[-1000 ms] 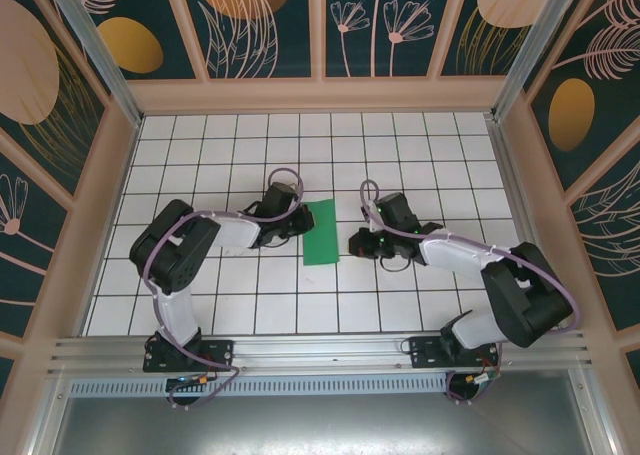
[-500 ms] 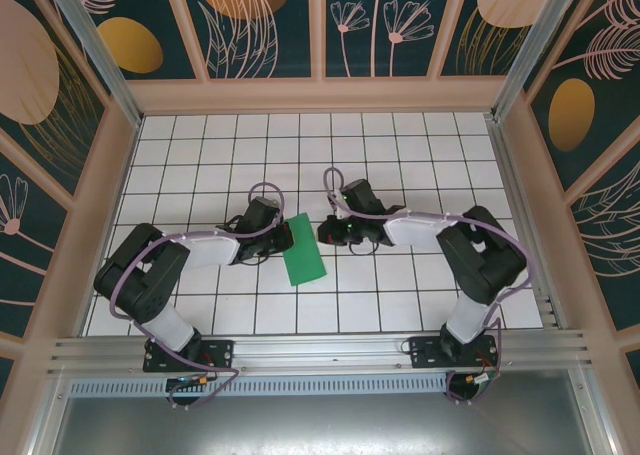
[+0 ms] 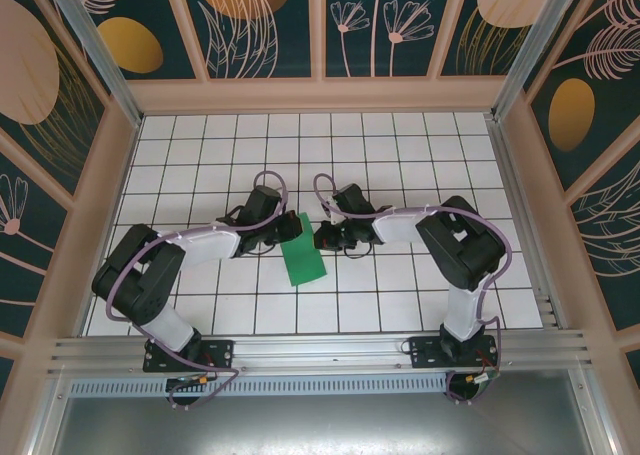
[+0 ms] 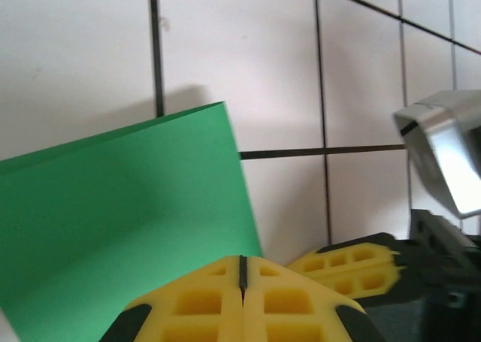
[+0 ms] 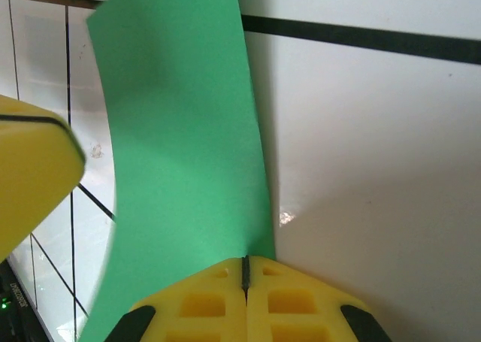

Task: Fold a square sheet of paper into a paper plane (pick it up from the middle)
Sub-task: Fold the square sheet of paper in half at the center of the table.

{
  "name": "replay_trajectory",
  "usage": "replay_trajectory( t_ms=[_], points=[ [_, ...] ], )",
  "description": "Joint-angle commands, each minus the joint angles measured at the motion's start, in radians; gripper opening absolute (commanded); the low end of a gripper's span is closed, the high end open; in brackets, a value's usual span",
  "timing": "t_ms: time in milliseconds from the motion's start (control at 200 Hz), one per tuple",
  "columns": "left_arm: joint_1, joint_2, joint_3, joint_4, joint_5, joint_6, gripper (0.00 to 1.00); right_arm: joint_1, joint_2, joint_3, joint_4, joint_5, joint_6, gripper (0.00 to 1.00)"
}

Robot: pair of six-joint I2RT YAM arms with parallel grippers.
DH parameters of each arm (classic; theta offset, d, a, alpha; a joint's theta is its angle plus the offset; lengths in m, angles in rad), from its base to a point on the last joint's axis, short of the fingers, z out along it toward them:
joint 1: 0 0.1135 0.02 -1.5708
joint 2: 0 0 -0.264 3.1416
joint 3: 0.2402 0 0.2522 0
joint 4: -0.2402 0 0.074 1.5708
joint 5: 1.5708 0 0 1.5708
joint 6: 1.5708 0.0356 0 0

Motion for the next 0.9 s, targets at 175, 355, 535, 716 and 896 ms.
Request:
replay_trajectory(
  t_ms=[175,355,535,716,896],
  points=[
    [0.007,0.09,0.066,0.074,0.073,-0.002,0.0,0.005,0.024,0.02,-0.023,0.009,-0.002,0.0],
    [0.008,0.16,0.087,0.086,0.082,-0.003,0.0,0.006,0.021,0.011,-0.015,0.011,-0.002,0.0],
    [0.007,0.19,0.084,0.067,0.055,0.005,0.0,0.006,0.002,0.0,0.003,-0.007,-0.005,0.0],
    [0.006,0.211,0.077,0.059,0.033,0.013,0.0,0.006,-0.04,-0.025,0.023,-0.038,-0.011,0.0],
    [0.006,0.225,0.08,0.058,0.026,0.012,0.0,0.007,-0.044,-0.047,0.02,-0.042,-0.004,0.0]
  ],
)
